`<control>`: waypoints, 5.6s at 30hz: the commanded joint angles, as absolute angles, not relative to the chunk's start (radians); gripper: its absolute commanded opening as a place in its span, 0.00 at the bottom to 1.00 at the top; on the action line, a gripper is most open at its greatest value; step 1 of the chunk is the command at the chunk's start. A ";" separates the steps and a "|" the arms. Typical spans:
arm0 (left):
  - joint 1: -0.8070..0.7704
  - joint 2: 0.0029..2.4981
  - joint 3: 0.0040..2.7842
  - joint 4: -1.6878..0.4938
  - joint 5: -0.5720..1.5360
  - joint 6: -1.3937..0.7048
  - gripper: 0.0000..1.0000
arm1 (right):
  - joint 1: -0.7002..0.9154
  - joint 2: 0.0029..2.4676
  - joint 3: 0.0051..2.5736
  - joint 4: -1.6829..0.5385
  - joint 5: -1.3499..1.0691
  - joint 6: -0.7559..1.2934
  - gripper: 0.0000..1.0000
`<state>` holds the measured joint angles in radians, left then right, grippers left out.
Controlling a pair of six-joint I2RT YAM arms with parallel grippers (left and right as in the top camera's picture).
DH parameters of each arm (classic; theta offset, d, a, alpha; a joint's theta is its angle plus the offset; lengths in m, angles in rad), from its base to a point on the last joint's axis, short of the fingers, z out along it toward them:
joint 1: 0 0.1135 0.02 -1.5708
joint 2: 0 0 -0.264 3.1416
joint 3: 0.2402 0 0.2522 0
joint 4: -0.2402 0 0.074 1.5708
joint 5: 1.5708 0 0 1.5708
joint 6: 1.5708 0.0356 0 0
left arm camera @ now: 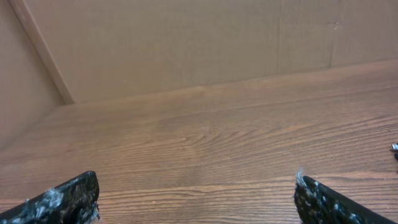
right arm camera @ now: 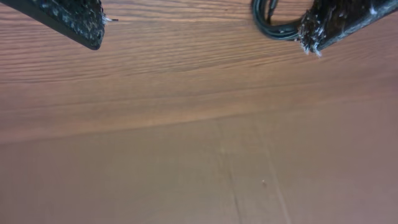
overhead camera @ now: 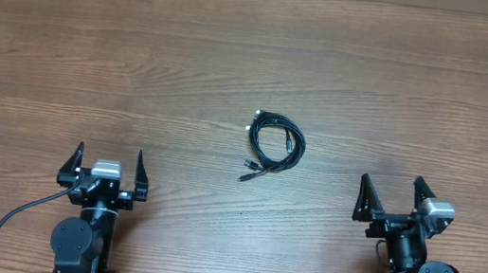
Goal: Untangle cables
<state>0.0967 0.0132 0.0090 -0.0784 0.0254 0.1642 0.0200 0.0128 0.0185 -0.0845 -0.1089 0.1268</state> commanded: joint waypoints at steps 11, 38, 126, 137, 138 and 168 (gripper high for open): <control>0.091 0.212 0.253 -0.193 0.082 0.038 1.00 | 0.017 0.011 0.154 -0.180 -0.163 0.160 1.00; -0.163 1.414 1.662 -1.100 0.230 0.167 1.00 | 0.003 1.115 1.275 -0.984 -0.257 0.066 1.00; -0.313 2.122 2.261 -1.645 0.133 -0.108 0.04 | 0.462 1.792 1.417 -0.649 -0.451 0.082 0.57; -0.294 2.049 2.261 -1.639 0.210 -0.102 0.04 | 0.435 1.795 1.415 -0.629 -0.641 0.077 0.07; -0.287 2.043 2.261 -1.637 0.210 -0.109 0.04 | 0.426 1.795 1.416 -0.635 -0.685 0.076 0.04; -0.178 2.031 2.260 -1.538 0.308 -0.081 0.04 | 0.101 1.681 1.416 -0.307 -0.925 0.666 0.55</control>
